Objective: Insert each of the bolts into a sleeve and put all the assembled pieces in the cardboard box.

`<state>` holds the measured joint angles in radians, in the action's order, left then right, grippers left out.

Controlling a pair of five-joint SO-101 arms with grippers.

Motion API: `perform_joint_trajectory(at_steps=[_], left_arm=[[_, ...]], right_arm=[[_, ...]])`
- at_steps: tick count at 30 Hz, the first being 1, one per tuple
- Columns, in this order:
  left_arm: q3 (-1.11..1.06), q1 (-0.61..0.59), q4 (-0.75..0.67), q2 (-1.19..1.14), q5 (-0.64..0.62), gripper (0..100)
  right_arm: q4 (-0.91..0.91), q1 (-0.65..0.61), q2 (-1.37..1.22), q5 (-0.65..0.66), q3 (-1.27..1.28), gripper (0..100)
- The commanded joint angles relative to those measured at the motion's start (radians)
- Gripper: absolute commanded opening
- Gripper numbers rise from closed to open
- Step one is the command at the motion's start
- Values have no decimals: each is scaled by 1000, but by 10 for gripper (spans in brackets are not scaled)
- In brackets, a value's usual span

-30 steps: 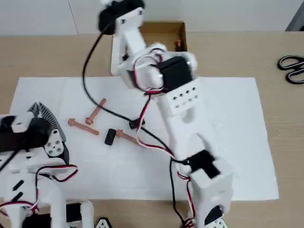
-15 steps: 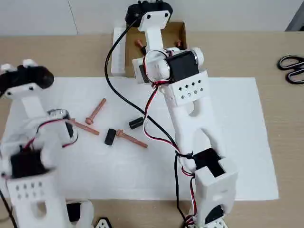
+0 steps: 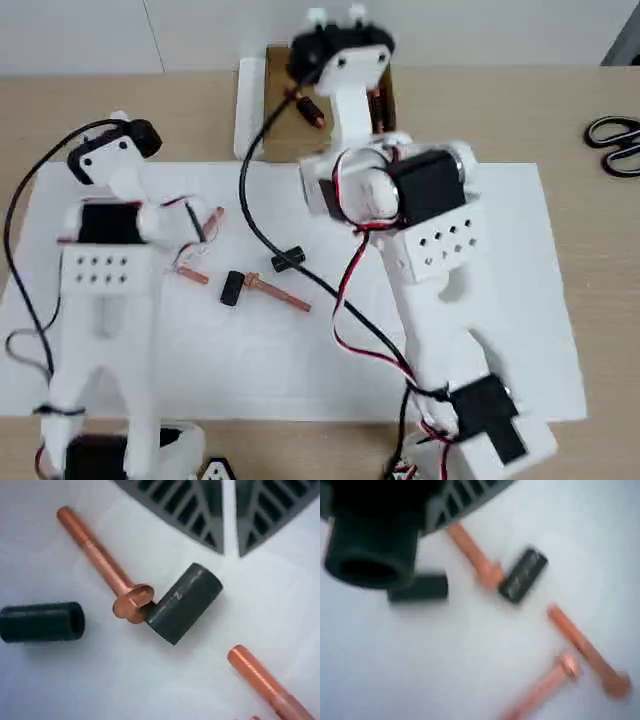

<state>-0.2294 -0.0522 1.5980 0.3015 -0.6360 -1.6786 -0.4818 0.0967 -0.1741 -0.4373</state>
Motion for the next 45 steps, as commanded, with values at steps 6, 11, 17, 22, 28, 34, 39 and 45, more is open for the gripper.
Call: perform_joint_trajectory(at_steps=[6,11,17,22,28,34,39,45], left_arm=[[107,-80,3,-140,-209,9],[107,-100,-9,-192,-232,11],[107,-103,-9,-244,-245,12],[107,-118,-11,-255,-245,77],[105,-114,-44,-255,-299,197],[101,-117,-92,-256,-315,196],[101,-120,-86,-298,-333,196],[107,-180,-115,-445,-334,196]], right_arm=[[286,25,143,-14,483,7],[638,25,229,-12,804,7],[932,28,346,-5,1125,5],[1053,71,390,-5,1224,5],[1147,110,389,-5,1281,5],[1147,110,389,-5,1286,5],[1147,110,389,-5,1286,5],[1141,110,389,-5,1286,5]])
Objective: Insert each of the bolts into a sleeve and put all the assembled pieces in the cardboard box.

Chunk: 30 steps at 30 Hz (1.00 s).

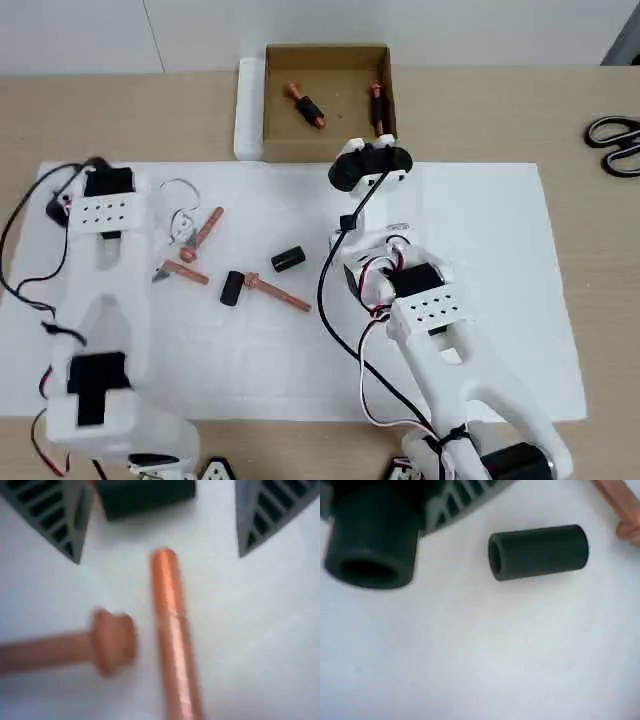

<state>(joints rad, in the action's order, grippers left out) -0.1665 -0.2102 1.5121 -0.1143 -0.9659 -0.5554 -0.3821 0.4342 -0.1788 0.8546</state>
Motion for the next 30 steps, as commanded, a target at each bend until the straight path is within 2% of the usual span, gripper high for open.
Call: perform_joint_trajectory(at_steps=[1,15,19,27,30], left_arm=[[44,-31,-38,-43,-5,196],[42,-37,-175,-69,-5,196],[38,-37,-164,-69,-5,196],[44,-38,-49,-60,-5,196],[70,-75,-43,-60,-5,196]], right_arm=[[18,10,51,0,-6,5],[25,5,51,0,26,5],[25,10,54,0,54,5],[25,10,59,0,60,5],[25,10,59,0,60,5]])
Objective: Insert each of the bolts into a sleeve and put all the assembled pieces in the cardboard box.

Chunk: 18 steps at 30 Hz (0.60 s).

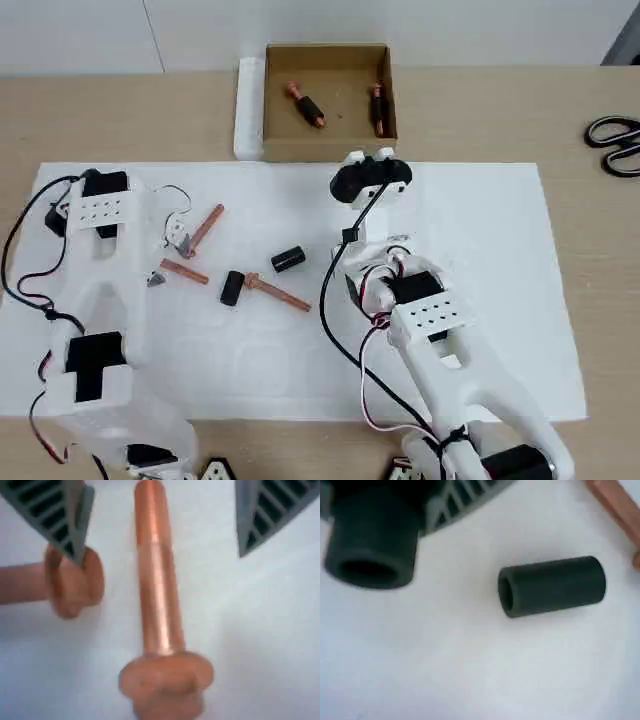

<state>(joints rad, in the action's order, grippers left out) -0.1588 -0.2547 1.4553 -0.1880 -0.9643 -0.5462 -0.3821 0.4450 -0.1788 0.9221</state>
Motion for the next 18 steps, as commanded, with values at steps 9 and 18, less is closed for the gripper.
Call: perform_joint_trajectory(at_steps=[9,18], left_arm=[[73,-75,57,5,-5,196],[67,-72,-21,3,-8,196]], right_arm=[[16,5,48,0,-8,5],[16,5,48,0,-8,5]])
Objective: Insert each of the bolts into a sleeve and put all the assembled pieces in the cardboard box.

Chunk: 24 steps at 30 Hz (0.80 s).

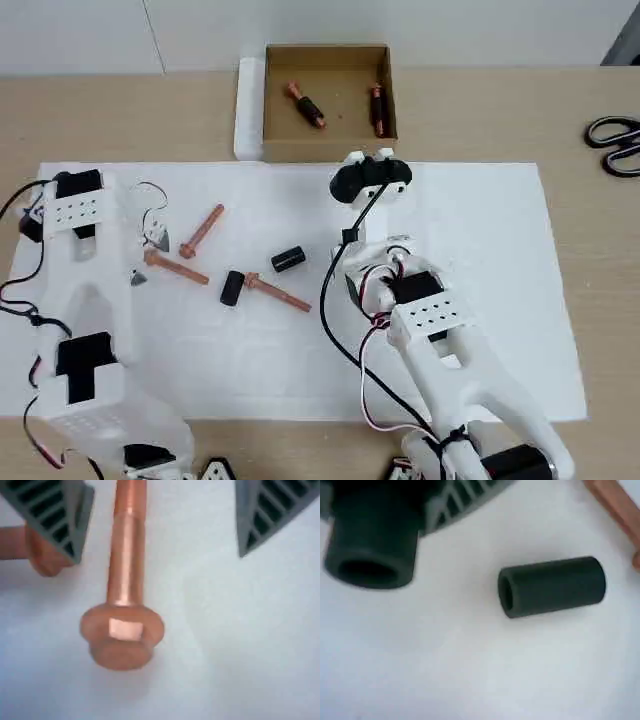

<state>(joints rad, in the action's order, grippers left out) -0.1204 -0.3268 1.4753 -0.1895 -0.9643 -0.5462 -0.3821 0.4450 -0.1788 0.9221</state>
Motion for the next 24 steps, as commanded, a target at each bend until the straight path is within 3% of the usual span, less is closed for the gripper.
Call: perform_joint_trajectory(at_steps=[1,20,24], left_arm=[[28,0,-58,5,-8,196],[36,37,-86,-193,-8,193],[56,37,-101,-192,-3,53]], right_arm=[[16,5,48,0,-8,5],[16,5,48,0,-8,5],[16,7,48,0,-8,5]])
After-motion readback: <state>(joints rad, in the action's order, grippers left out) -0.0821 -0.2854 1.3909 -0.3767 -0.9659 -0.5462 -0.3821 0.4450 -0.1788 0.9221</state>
